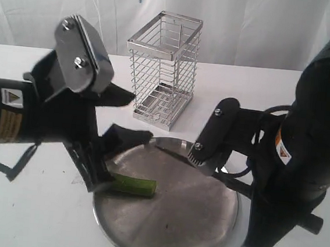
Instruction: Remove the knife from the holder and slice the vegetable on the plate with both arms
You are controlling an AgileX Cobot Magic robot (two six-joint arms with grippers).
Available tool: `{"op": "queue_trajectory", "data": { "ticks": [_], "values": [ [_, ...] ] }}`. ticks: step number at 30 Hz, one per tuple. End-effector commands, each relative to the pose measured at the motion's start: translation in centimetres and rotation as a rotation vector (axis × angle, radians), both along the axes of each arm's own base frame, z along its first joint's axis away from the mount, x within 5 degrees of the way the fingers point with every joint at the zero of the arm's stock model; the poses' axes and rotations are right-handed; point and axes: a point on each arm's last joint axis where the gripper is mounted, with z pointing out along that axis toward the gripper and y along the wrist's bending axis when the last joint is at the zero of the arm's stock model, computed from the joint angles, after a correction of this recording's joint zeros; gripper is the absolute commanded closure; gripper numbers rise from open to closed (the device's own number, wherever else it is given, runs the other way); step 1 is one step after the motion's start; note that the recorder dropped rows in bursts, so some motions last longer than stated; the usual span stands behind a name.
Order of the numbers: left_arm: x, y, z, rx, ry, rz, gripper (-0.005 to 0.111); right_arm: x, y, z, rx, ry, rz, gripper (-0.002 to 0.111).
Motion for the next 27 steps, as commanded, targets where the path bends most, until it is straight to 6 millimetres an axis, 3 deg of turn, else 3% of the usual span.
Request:
{"op": "queue_trajectory", "data": {
  "ticks": [1, 3, 10, 20, 27],
  "values": [
    [-0.5, 1.3, 1.3, -0.021, -0.063, 0.087, 0.040, -0.5, -1.2, -2.1, -0.009, -0.027, -0.279, 0.108],
    [-0.6, 1.4, 0.8, -0.012, -0.052, 0.087, 0.040, -0.8, -1.1, -3.4, 0.035, -0.012, -0.321, 0.108],
    [0.4, 2.6, -3.8, 0.193, -0.020, 0.219, 0.040, -1.4, -0.2, -7.1, 0.329, -0.010, -0.569, 0.108],
    [2.8, 0.4, -7.5, 0.312, 0.082, 0.149, 0.040, -2.0, 0.7, -8.1, 0.510, 0.057, -0.632, 0.108],
    [3.3, -0.6, -8.2, 0.384, 0.053, 0.040, 0.040, -2.7, 0.4, -8.1, 0.647, 0.051, -0.653, 0.108]
  ]
}}
